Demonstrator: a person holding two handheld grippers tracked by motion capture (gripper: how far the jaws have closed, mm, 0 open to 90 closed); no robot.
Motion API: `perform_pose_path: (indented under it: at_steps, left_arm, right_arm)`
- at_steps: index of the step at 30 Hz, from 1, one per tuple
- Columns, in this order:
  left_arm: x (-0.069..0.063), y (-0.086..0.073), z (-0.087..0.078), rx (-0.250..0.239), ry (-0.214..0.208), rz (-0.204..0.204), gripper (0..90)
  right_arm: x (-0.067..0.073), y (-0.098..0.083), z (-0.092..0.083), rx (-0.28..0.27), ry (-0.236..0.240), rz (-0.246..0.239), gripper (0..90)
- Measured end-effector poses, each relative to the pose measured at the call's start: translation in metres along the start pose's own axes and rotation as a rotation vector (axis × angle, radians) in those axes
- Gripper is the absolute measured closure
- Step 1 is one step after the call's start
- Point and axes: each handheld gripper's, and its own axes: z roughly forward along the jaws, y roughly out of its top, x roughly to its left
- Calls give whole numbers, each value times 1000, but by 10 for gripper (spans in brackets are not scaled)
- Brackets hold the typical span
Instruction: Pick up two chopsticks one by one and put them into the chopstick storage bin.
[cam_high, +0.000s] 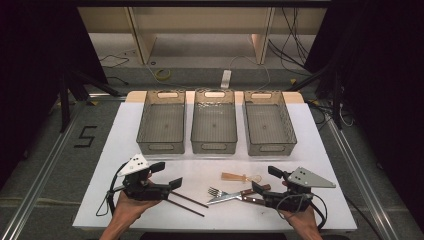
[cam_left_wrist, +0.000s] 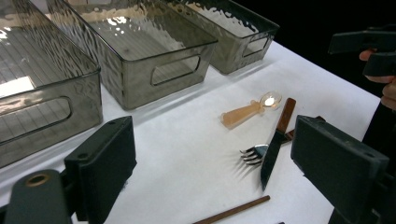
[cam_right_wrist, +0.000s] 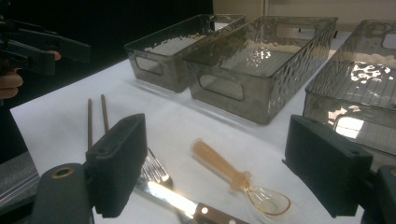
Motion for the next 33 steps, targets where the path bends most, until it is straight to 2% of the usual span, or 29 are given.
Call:
perform_pose_path:
  at_steps: [3,7,14,18,21,22,23,27,30,33]
  left_arm:
    - [-1,0,1,13,-7,-1,132]
    - [-2,1,3,36,1,25,132]
    - [-3,9,7,132,16,86,142]
    - [1,17,11,228,-33,72,145]
    - [6,22,17,322,-9,111,148]
    - [6,22,17,322,-9,111,149]
    - [7,25,22,388,-6,129,149]
    - [5,33,30,522,-10,180,153]
    - [5,38,34,569,-10,209,176]
    - [7,40,35,586,-6,216,196]
  right_arm:
    - [0,0,0,0,1,1,218]
    - [0,0,0,6,5,-1,218]
    - [2,1,1,17,12,-9,219]
    - [2,0,2,30,26,-15,219]
    - [3,0,3,43,35,-19,219]
    - [3,0,3,43,35,-19,219]
    - [3,0,4,47,39,-20,219]
    - [3,-1,5,50,45,-21,220]
    - [2,-1,5,52,48,-15,220]
    - [2,-1,4,51,49,-16,222]
